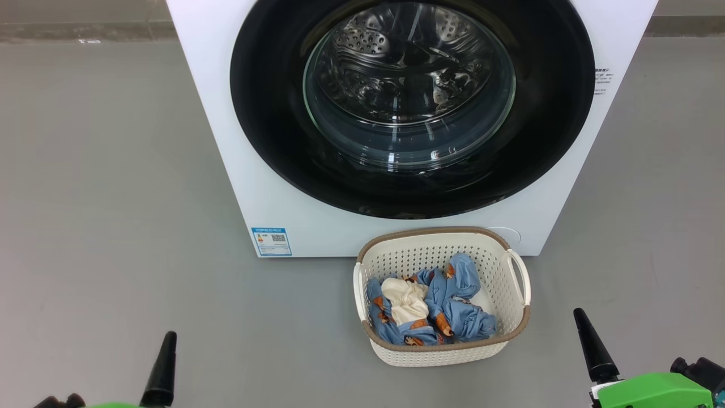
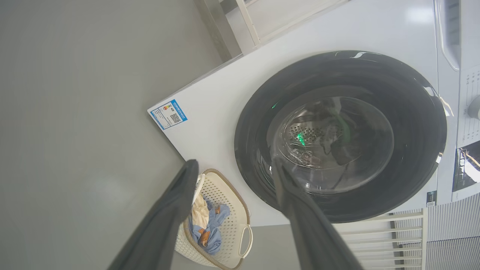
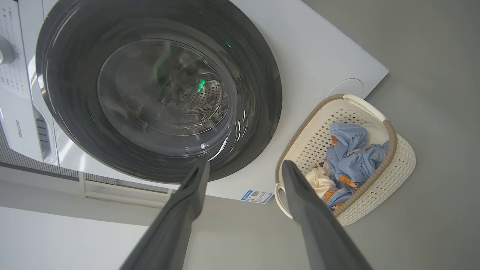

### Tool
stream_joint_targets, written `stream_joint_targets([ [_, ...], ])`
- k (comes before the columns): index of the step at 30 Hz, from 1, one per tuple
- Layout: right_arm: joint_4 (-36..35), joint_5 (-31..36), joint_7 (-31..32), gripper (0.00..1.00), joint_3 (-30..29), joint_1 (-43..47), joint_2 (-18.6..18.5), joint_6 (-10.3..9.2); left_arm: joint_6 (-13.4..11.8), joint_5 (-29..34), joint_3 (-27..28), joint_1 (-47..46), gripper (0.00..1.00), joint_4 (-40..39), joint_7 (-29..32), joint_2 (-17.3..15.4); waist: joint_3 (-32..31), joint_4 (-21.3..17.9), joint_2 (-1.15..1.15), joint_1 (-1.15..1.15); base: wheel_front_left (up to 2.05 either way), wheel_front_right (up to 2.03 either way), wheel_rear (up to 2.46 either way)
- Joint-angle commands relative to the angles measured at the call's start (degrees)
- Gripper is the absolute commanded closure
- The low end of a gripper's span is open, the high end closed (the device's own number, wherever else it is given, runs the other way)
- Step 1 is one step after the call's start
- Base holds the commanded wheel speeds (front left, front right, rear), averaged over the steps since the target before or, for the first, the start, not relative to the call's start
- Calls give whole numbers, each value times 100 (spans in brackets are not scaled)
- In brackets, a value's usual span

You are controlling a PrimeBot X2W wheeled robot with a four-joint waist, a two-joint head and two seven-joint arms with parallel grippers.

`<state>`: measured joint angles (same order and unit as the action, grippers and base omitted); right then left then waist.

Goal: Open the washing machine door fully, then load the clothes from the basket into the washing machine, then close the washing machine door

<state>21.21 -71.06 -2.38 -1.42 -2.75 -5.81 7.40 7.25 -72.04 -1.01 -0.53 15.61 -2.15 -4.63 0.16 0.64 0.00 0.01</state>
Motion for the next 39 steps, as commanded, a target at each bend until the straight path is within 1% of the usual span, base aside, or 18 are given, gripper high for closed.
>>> stream_joint_targets([
  [1, -110, 164, -64, 0, 87, -312, -108, 4, 13, 161, 70, -291, 0, -178, -82, -144, 0, 1, 0, -1, 0, 0, 0],
  [7, -90, 573, -164, 0, 139, -353, -155, 4, 14, 561, 35, -326, 0, -199, -183, -206, 6, 3, 0, -1, 0, 0, 0],
  [14, -55, 1090, -282, 0, 226, -400, -239, 5, 15, 1215, 16, -351, 0, -227, -301, -266, 4, 4, 0, -1, 0, 0, 0],
  [26, 16, 1963, -483, 0, 381, -487, -359, 6, 17, 2145, -86, -389, 0, -241, -503, -322, 2, 16, 0, -1, 0, 0, 0],
  [39, 79, 2739, -684, 0, 542, -540, -450, 6, 19, 2920, -204, -442, 0, -236, -705, -400, 10, 16, 0, -1, 0, 0, 0],
])
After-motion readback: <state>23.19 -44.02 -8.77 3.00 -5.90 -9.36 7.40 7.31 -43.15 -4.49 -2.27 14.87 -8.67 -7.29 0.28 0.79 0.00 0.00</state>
